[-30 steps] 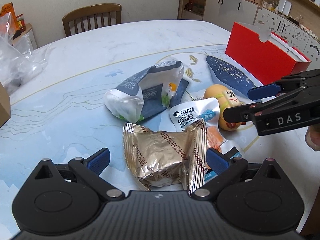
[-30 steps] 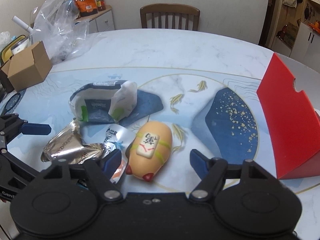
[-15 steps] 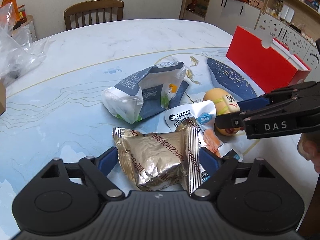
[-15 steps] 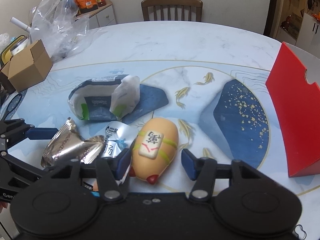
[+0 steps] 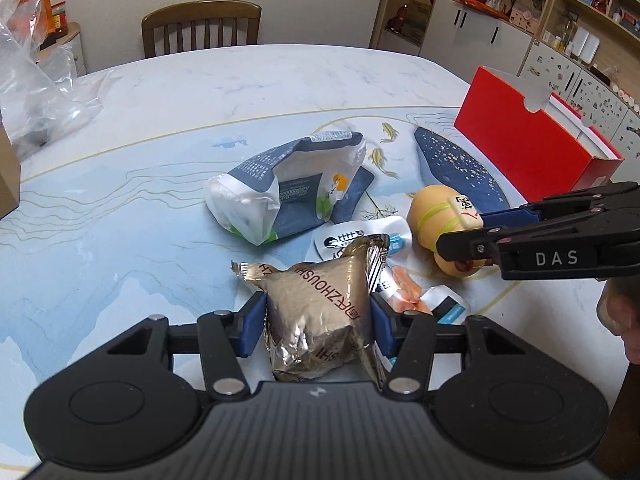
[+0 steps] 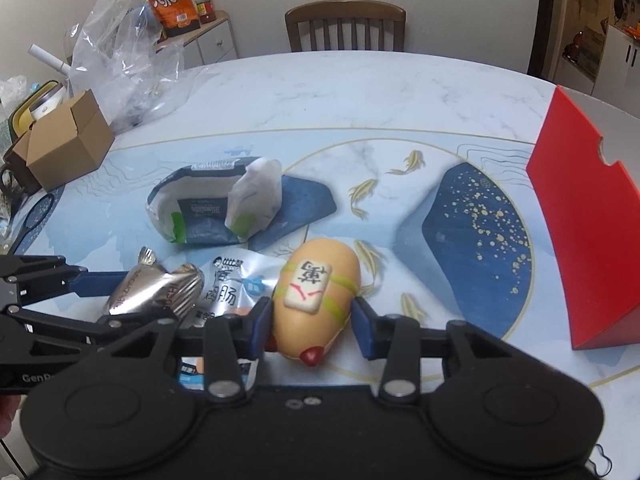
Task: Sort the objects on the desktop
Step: 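Grasp the gold foil snack packet with the left tool while the right grasps the yellow egg toy, then carry the foil packet and egg toy with both tools over the red shoebox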
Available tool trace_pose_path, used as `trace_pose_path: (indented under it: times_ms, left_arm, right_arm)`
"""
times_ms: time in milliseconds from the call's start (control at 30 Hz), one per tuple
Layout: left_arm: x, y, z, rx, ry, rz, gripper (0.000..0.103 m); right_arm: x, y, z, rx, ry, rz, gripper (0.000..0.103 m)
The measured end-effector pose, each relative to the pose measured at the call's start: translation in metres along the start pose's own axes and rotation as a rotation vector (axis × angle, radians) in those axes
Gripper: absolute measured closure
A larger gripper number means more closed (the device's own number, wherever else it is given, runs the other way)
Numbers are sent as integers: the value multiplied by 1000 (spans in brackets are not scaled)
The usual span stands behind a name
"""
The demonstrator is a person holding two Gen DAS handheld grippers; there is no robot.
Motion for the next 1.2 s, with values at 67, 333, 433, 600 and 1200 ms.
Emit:
trace_pose_path:
  times_ms: [67, 333, 433, 600, 1200]
  left_arm:
    - [0, -2, -3, 3, -6, -4, 50]
    - [-4, -14, -18, 5, -33, -17, 50]
    - [-9, -21, -23, 7, -45, -15, 50]
    - [-14, -36, -29, 9, -54, -4, 50]
    - [-39, -100, -47, 32, -51, 49, 50]
  right_arm:
    - [1, -2, -4, 1, -7, 2, 62]
    - [6, -8, -23, -12, -30, 20, 62]
    - [8, -11, -30, -17, -39, 27, 62]
    - [12, -16, -41, -24, -47, 38, 62]
    - [19, -54, -108, -56, -75, 78, 62]
Point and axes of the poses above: each gripper's, at about its wrist camera, not at the fingertips, and z roughly the way its jaws point, y to its left, x to its underside, the point moved 10 cm from there along z, roughly the way its jaws point, and after that the axes turned 5 degrees about -x, right-handed, at the moved point
